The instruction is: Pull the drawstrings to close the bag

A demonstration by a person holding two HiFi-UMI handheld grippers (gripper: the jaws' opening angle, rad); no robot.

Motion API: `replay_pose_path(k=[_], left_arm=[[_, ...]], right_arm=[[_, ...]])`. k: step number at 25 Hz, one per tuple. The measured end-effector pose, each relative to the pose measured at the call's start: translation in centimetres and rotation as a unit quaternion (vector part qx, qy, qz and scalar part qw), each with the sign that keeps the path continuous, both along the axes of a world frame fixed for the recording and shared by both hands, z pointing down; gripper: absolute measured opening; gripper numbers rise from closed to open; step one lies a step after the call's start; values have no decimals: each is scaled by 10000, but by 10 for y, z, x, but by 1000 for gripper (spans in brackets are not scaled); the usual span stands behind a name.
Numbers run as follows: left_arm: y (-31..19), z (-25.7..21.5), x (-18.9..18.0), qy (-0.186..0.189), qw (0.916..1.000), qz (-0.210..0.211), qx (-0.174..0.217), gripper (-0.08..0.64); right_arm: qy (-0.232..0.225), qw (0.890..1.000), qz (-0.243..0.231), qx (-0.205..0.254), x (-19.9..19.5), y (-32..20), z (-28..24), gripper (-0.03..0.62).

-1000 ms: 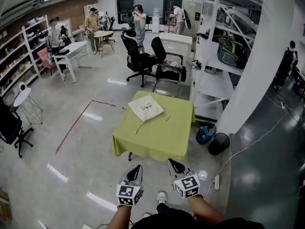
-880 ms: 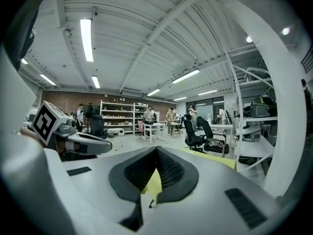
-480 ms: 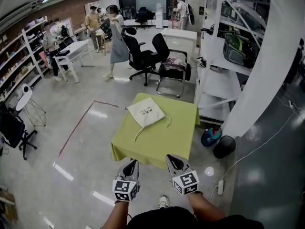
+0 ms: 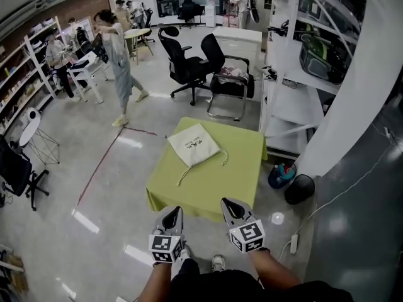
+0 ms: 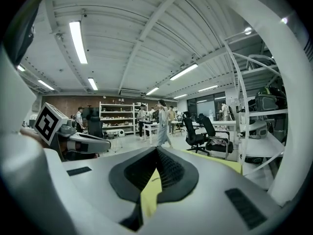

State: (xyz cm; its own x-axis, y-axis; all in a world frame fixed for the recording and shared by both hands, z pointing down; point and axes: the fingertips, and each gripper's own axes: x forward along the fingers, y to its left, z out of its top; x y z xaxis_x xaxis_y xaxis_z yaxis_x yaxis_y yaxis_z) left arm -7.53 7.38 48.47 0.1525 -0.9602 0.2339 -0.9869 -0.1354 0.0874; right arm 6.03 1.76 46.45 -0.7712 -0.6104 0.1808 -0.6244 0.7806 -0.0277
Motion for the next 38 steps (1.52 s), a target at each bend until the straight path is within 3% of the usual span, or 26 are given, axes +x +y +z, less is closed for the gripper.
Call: replay_pose_path(k=[8, 21, 31, 38], left_arm=[[-45, 8, -35, 206, 9994, 273, -29, -3], [-128, 24, -103, 110, 9943, 1043, -209, -3], [-161, 61, -116, 57, 9895, 1338, -551, -2], [-185, 110, -108, -43, 9851, 1439, -941, -3]], right_arm=[[267, 9993, 187, 165, -38, -32, -3, -5], [503, 9967, 629, 29, -120, -96, 20, -5], [718, 9915, 1058, -240, -112, -127, 54, -5], [1051, 9886, 876, -628, -109, -152, 103, -5]])
